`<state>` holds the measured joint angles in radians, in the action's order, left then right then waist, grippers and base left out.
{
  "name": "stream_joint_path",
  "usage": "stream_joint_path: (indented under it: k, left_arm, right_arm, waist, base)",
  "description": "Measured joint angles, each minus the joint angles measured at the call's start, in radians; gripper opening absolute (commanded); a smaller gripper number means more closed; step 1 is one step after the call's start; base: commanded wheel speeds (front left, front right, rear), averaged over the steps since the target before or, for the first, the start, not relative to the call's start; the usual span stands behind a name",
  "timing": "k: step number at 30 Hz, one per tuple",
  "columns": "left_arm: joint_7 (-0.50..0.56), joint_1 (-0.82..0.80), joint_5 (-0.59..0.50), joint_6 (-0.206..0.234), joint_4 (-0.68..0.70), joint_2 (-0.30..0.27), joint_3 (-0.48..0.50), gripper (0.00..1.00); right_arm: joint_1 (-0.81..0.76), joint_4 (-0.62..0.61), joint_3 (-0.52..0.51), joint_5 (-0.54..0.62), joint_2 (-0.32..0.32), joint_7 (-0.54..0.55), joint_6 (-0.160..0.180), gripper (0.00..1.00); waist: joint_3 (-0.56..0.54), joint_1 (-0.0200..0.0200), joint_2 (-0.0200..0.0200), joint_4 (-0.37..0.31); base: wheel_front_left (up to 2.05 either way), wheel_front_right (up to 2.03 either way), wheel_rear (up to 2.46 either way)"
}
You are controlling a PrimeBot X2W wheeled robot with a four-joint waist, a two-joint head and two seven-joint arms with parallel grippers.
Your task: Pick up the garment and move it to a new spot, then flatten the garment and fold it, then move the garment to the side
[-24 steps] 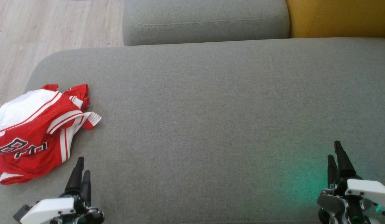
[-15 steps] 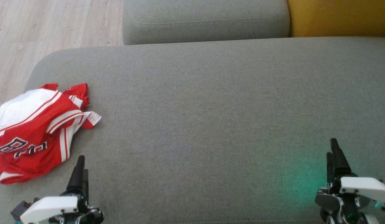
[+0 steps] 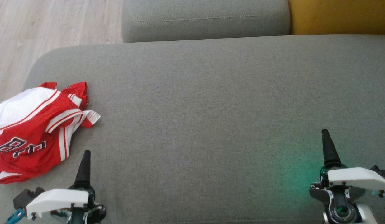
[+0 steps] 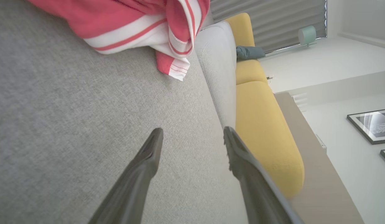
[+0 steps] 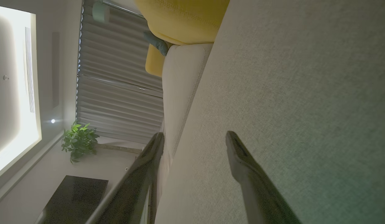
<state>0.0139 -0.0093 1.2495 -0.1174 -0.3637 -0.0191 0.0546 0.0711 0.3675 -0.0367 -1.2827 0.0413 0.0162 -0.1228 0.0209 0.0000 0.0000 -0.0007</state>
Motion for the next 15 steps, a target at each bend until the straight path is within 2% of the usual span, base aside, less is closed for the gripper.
stream_joint_path:
  k: [15]
  left_arm:
    - [-0.043, -0.020, -0.202, 0.022, -0.002, -0.001, -0.022, 1.00]
  right_arm:
    - [0.025, 0.027, 0.017, 0.218, 0.000, -0.043, 0.000, 1.00]
  waist:
    - [0.014, 0.0000, 0.0000, -0.002]
  base:
    - [0.00, 0.00, 0.00]
